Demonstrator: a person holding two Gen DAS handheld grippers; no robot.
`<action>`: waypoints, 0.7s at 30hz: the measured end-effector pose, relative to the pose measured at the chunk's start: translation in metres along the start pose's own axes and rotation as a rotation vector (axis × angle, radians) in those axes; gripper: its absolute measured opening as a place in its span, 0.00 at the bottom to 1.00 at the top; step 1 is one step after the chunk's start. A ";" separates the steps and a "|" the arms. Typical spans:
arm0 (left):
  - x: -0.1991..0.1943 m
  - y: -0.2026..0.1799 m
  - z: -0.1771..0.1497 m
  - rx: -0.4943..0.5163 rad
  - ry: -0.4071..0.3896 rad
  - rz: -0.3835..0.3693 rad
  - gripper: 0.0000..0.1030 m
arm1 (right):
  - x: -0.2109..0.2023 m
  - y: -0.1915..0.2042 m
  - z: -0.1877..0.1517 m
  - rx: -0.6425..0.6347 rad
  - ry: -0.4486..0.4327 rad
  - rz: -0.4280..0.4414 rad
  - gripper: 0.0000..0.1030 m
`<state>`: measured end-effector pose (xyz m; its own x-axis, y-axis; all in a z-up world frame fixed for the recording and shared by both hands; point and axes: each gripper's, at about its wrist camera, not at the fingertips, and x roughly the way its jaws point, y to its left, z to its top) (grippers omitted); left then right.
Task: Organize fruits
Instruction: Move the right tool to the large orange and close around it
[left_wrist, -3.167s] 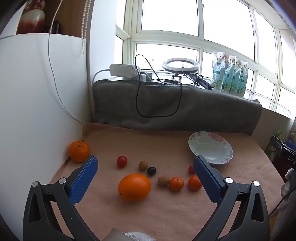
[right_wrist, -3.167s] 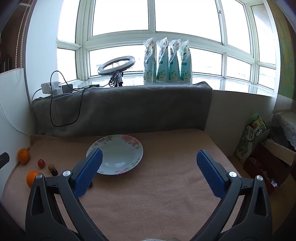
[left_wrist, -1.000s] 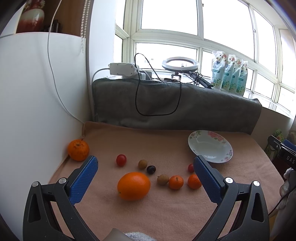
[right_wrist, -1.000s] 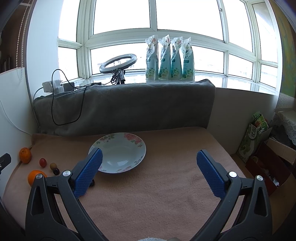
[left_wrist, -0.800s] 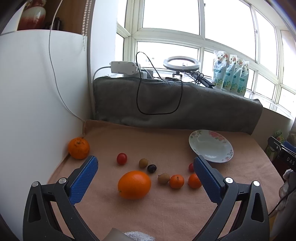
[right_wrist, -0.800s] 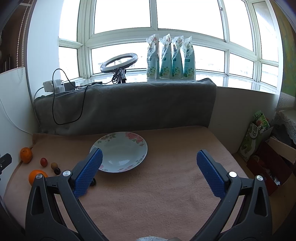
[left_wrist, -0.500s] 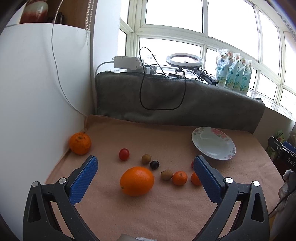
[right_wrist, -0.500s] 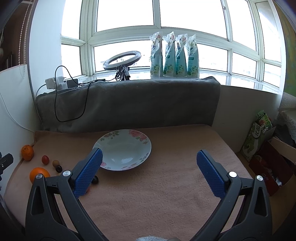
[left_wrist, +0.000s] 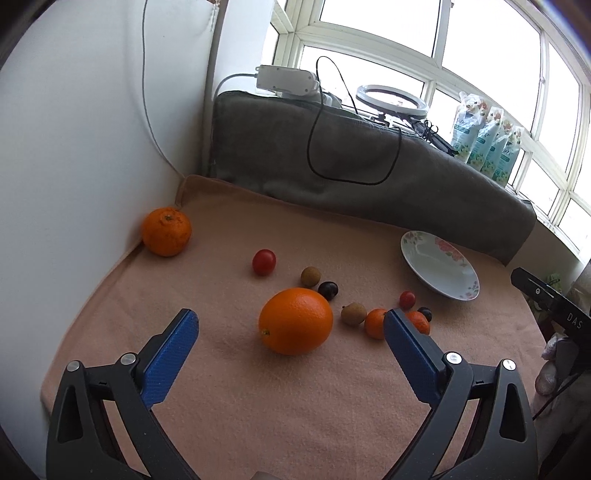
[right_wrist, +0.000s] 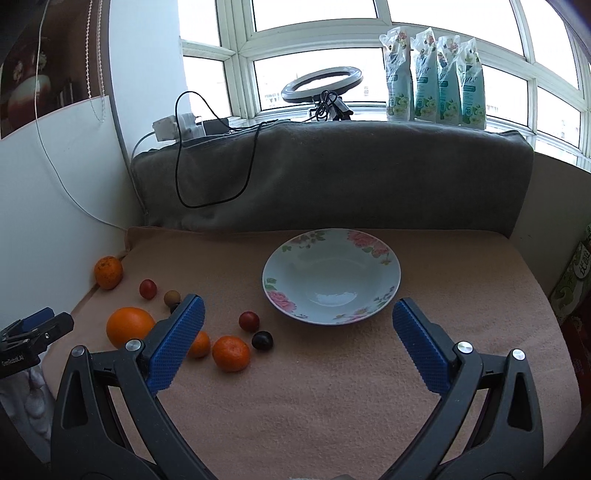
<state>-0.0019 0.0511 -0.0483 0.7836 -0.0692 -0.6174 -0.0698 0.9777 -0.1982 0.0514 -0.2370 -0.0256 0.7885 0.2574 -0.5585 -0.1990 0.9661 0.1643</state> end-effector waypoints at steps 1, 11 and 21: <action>0.002 0.003 -0.002 -0.014 0.013 -0.010 0.95 | 0.007 0.003 0.000 0.007 0.021 0.039 1.00; 0.025 0.021 -0.021 -0.106 0.111 -0.092 0.85 | 0.061 0.055 0.001 -0.065 0.228 0.306 0.93; 0.044 0.031 -0.030 -0.145 0.155 -0.121 0.80 | 0.109 0.103 0.002 -0.112 0.400 0.449 0.92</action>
<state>0.0124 0.0725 -0.1043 0.6881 -0.2245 -0.6901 -0.0779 0.9226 -0.3778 0.1180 -0.1093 -0.0677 0.3380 0.6059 -0.7202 -0.5386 0.7521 0.3799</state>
